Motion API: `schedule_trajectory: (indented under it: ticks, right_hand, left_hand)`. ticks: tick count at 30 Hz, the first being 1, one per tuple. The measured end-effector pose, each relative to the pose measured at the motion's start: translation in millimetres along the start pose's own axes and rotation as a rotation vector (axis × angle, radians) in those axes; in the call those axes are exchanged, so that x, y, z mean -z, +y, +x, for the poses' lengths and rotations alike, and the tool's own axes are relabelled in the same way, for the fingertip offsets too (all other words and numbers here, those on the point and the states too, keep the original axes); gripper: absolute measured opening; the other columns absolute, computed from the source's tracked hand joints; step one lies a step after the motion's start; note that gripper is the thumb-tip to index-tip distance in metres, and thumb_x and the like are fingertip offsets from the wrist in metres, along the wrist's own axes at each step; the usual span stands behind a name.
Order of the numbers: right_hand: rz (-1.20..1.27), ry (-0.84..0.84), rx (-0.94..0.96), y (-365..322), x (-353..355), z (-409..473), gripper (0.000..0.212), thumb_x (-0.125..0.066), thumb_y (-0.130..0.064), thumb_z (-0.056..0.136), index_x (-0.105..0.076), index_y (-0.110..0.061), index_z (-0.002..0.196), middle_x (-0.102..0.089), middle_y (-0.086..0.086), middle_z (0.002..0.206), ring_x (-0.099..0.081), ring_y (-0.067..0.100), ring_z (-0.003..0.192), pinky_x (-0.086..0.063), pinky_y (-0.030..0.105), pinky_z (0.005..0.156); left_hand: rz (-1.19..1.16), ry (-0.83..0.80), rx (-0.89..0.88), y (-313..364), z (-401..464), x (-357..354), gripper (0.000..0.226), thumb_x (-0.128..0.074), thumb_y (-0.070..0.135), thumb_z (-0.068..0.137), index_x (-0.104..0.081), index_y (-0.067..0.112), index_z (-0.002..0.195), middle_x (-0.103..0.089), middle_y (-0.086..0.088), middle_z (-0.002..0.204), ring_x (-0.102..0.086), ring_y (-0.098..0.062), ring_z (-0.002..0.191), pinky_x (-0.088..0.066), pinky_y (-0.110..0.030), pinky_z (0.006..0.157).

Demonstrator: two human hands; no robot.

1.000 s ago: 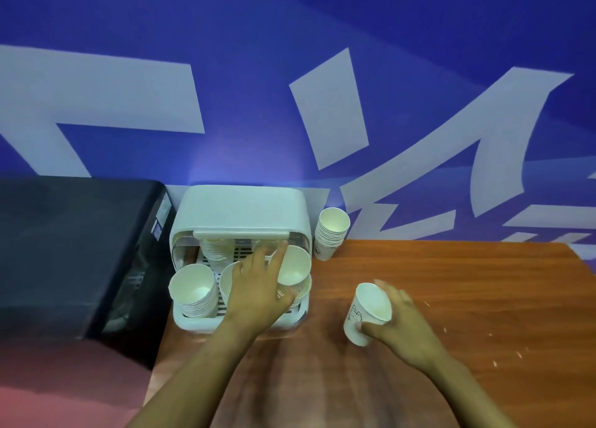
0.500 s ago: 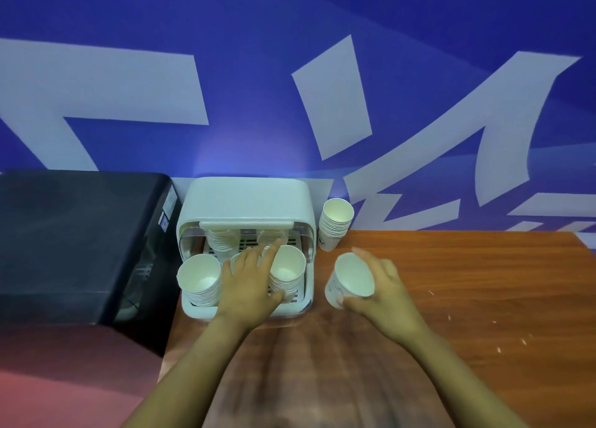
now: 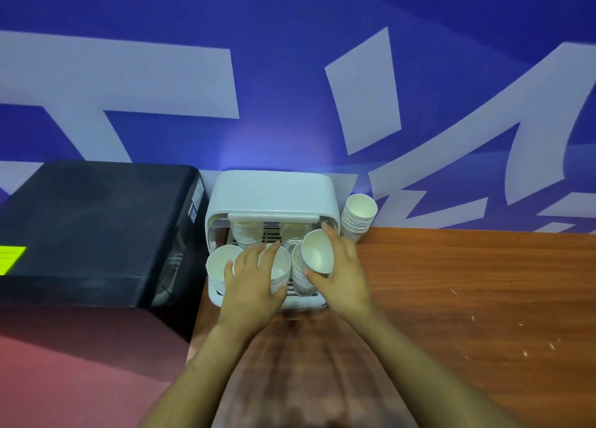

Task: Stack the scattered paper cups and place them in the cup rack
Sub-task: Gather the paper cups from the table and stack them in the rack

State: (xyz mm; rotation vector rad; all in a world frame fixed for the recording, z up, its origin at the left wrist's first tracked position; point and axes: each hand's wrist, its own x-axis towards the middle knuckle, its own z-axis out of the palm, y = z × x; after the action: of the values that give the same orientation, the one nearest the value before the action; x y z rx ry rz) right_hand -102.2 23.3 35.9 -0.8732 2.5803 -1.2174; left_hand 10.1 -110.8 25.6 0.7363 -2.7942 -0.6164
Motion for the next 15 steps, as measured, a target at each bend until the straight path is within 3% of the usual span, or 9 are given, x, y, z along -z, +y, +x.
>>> schedule_trajectory:
  ticks: [2, 5, 8, 11, 15]
  right_hand:
    - [-0.088, -0.008, -0.065, 3, -6, 1, 0.086, -0.072, -0.036, 0.077, -0.022, -0.035, 0.147, -0.038, 0.0, 0.137, -0.04, 0.021, 0.127, -0.043, 0.035, 0.099]
    - [-0.183, -0.07, -0.108, 7, -13, 1, 0.098, -0.073, -0.038, 0.073, -0.012, -0.035, 0.149, -0.036, 0.002, 0.139, -0.037, 0.025, 0.128, -0.04, 0.037, 0.101]
    - [-0.102, -0.111, -0.128, 15, -20, -2, 0.107, -0.078, -0.032, 0.069, -0.008, -0.035, 0.15, -0.033, 0.001, 0.141, -0.038, 0.02, 0.129, -0.039, 0.034, 0.104]
    - [0.168, -0.074, -0.24, 22, -28, -5, 0.103, -0.08, -0.03, 0.063, -0.022, -0.025, 0.147, -0.035, 0.0, 0.143, -0.04, 0.014, 0.13, -0.038, 0.031, 0.107]
    - [0.439, -0.082, -0.436, 32, -40, 3, 0.072, -0.073, -0.037, 0.057, -0.044, -0.029, 0.122, -0.06, -0.001, 0.123, -0.058, 0.019, 0.114, -0.048, 0.04, 0.098]
  left_hand:
    - [0.006, -0.011, -0.009, 0, 1, -3, 0.073, -0.063, 0.036, 0.08, -0.028, 0.029, 0.145, -0.032, 0.003, 0.146, -0.029, -0.021, 0.134, -0.023, -0.049, 0.112]
    - [0.037, -0.032, -0.036, 1, 7, -7, 0.074, -0.062, 0.038, 0.081, -0.026, 0.028, 0.145, -0.031, 0.004, 0.146, -0.027, -0.02, 0.136, -0.021, -0.047, 0.112]
    - [0.08, -0.065, -0.068, 6, 17, -11, 0.075, -0.062, 0.042, 0.081, -0.027, 0.024, 0.145, -0.032, 0.003, 0.146, -0.025, -0.02, 0.137, -0.019, -0.046, 0.112]
    - [0.183, -0.117, -0.087, 9, 29, -20, 0.08, -0.06, 0.051, 0.081, -0.025, 0.023, 0.146, -0.029, 0.004, 0.148, -0.022, -0.021, 0.139, -0.016, -0.051, 0.112]
    - [0.275, -0.182, -0.083, 15, 51, -26, 0.072, -0.058, 0.053, 0.08, -0.031, 0.024, 0.14, -0.034, 0.002, 0.141, -0.025, -0.022, 0.136, -0.01, -0.055, 0.112]
